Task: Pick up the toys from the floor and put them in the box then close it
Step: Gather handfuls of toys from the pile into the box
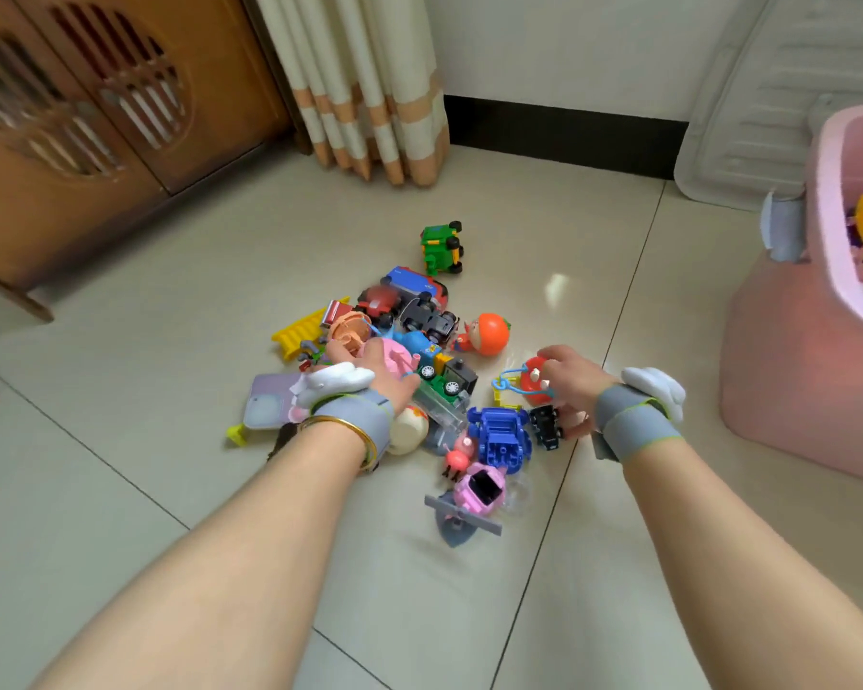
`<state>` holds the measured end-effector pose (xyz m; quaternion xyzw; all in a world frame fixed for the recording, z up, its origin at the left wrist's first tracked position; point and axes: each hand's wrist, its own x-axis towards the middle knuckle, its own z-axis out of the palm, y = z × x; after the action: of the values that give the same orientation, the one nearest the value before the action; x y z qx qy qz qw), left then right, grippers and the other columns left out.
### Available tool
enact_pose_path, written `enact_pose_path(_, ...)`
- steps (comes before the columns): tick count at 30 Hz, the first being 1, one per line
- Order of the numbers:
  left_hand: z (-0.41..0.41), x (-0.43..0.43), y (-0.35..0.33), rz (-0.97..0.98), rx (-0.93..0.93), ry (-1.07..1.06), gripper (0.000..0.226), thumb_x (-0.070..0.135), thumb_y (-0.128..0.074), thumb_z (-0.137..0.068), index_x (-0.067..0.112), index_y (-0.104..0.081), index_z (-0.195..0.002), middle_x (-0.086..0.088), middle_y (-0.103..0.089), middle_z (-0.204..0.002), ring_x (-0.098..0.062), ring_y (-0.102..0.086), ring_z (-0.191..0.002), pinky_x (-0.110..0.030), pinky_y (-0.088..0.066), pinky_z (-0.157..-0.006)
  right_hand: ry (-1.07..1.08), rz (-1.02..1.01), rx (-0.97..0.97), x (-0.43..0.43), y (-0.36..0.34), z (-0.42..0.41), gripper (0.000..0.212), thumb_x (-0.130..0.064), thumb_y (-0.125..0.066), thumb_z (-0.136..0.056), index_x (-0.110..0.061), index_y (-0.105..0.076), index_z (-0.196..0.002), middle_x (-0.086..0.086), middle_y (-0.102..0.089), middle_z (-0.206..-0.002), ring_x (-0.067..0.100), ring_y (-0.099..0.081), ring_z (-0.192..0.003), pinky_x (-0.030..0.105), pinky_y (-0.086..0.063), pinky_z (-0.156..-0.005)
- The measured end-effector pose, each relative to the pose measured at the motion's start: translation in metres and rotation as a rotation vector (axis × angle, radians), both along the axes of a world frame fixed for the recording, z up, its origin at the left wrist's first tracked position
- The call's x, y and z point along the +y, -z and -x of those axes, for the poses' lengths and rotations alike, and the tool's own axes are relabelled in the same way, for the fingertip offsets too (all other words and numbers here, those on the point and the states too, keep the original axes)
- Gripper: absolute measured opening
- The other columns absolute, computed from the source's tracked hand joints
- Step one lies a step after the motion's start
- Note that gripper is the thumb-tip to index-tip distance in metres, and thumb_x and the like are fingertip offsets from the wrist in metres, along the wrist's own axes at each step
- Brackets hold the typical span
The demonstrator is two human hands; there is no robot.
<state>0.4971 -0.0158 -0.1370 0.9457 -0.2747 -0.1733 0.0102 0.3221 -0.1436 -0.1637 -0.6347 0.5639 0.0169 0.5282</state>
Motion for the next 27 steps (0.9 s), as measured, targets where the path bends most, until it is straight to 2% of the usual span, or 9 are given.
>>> enact_pose_path(3, 0.002, 0.002, 0.010, 0.106, 0.240, -0.061, 0.096, 0.065, -0.051, -0.058, 0.031, -0.018, -0.141, -0.019, -0.034, -0.144, -0.040, -0.039, -0.126, -0.047, -0.036, -0.107, -0.094, 0.031, 0.130, 0.003, 0.000, 0.000, 0.054, -0.045, -0.037, -0.096, -0.026, -0.030, -0.146, 0.017, -0.041, -0.145, 0.037, -0.050, -0.120, 0.046, -0.045, -0.101)
enact_pose_path(6, 0.015, -0.002, 0.014, 0.157, 0.348, -0.156, 0.107, 0.060, -0.061, -0.076, 0.029, 0.009, -0.150, -0.016, -0.010, -0.159, -0.042, -0.024, -0.141, -0.050, -0.024, -0.116, -0.048, -0.032, 0.131, 0.011, 0.008, -0.003, 0.070, -0.062, -0.038, -0.090, -0.030, -0.020, -0.149, 0.015, -0.033, -0.148, 0.042, -0.043, -0.128, 0.055, -0.046, -0.098)
enact_pose_path(9, 0.022, -0.007, 0.017, 0.238, 0.430, -0.267, 0.123, 0.054, -0.070, -0.073, 0.028, 0.025, -0.147, -0.007, 0.003, -0.162, -0.038, -0.016, -0.146, -0.050, -0.019, -0.118, 0.046, -0.031, 0.035, 0.025, 0.018, -0.010, 0.075, -0.062, -0.043, -0.088, -0.028, -0.017, -0.150, 0.014, -0.029, -0.150, 0.042, -0.037, -0.133, 0.057, -0.044, -0.100)
enact_pose_path(11, 0.020, -0.011, 0.018, 0.244, 0.466, -0.313, 0.127, 0.047, -0.074, -0.070, 0.030, 0.025, -0.147, -0.007, -0.004, -0.161, -0.037, -0.022, -0.144, -0.048, -0.025, -0.116, 0.113, -0.022, -0.066, 0.033, 0.023, -0.016, 0.074, -0.056, -0.047, -0.090, -0.024, -0.019, -0.150, 0.014, -0.029, -0.151, 0.038, -0.035, -0.136, 0.054, -0.039, -0.107)
enact_pose_path(16, 0.010, -0.019, 0.010, 0.249, 0.526, -0.282, 0.108, 0.029, -0.069, -0.079, 0.023, 0.010, -0.151, -0.015, -0.019, -0.152, -0.034, -0.031, -0.137, -0.037, -0.035, -0.109, 0.255, -0.004, -0.285, 0.043, 0.023, -0.040, 0.064, -0.043, -0.053, -0.091, -0.023, -0.028, -0.147, 0.007, -0.039, -0.143, 0.030, -0.044, -0.129, 0.051, -0.041, -0.105)
enact_pose_path(19, 0.009, -0.018, 0.008, 0.301, 0.596, -0.289, 0.102, 0.018, -0.067, -0.082, 0.022, 0.007, -0.152, -0.014, -0.024, -0.148, -0.030, -0.036, -0.132, -0.032, -0.038, -0.094, 0.259, 0.047, -0.334, 0.035, 0.017, -0.052, 0.057, -0.036, -0.058, -0.091, -0.019, -0.038, -0.142, 0.008, -0.047, -0.137, 0.029, -0.050, -0.122, 0.048, -0.043, -0.102)
enact_pose_path(21, 0.006, -0.017, 0.007, 0.337, 0.641, -0.283, 0.103, 0.016, -0.068, -0.082, 0.023, 0.007, -0.151, -0.013, -0.024, -0.149, -0.028, -0.038, -0.131, -0.029, -0.035, -0.084, 0.236, 0.013, -0.337, 0.028, 0.013, -0.058, 0.054, -0.038, -0.059, -0.090, -0.020, -0.042, -0.137, 0.003, -0.049, -0.133, 0.027, -0.050, -0.120, 0.052, -0.048, -0.095)
enact_pose_path(24, 0.000, -0.018, 0.009, 0.386, 0.670, -0.281, 0.105, 0.017, -0.067, -0.084, 0.024, 0.013, -0.151, -0.012, -0.016, -0.155, -0.027, -0.031, -0.138, -0.030, -0.036, -0.097, 0.141, -0.058, -0.322, 0.021, 0.012, -0.067, 0.051, -0.044, -0.058, -0.089, -0.024, -0.046, -0.134, -0.002, -0.050, -0.128, 0.025, -0.049, -0.121, 0.047, -0.053, -0.085)
enact_pose_path(27, 0.004, -0.023, 0.016, 0.427, 0.713, -0.319, 0.114, 0.017, -0.070, -0.077, 0.029, 0.017, -0.150, -0.011, -0.016, -0.156, -0.032, -0.031, -0.138, -0.039, -0.036, -0.110, 0.043, -0.009, -0.319, 0.019, 0.011, -0.069, 0.042, -0.042, -0.058, -0.090, -0.022, -0.056, -0.127, 0.002, -0.056, -0.131, 0.020, -0.051, -0.120, 0.030, -0.041, -0.091)
